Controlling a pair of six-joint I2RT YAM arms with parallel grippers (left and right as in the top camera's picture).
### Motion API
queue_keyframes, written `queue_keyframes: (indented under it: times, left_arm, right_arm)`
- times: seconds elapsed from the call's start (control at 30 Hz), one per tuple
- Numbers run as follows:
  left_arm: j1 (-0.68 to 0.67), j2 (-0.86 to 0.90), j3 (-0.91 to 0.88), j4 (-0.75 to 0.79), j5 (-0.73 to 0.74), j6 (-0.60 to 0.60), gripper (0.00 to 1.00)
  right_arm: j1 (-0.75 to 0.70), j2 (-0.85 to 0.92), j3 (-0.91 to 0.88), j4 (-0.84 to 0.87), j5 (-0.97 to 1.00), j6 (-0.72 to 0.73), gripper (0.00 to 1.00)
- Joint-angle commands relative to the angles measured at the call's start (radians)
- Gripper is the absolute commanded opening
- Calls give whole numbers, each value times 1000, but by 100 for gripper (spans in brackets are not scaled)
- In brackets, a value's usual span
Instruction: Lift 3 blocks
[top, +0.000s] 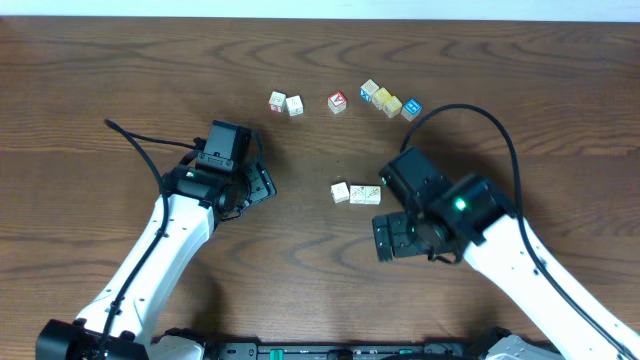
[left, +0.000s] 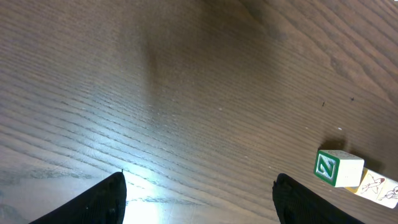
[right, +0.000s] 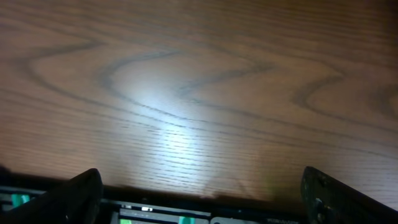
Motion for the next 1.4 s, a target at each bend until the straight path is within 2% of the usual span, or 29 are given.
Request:
queue_keyframes:
  times: [0.0,0.4,0.8,0.97,1.17,1.37]
  left_arm:
    - [5,-8,21,-4,-23,10,76]
    - [5,-8,21,-4,-23,10,76]
    - [5,-8,22,-4,-23,10,76]
    - [5,-8,22,-4,-23,10,76]
    - [5,-8,22,-4,-23,10,76]
    - [5,-8,21,-4,-23,10,76]
  right_arm:
    - [43,-38,12,-9,26,41,99]
    - [54,-41,12,-19,27,41,99]
    - [38,-59,4,33,169,23,99]
    - [-64,-147,-57,197,143,-110,99]
    - [-269,-305,-259,551,-32,-296,99]
    - [-383,-503,-524,838,-60,-319,99]
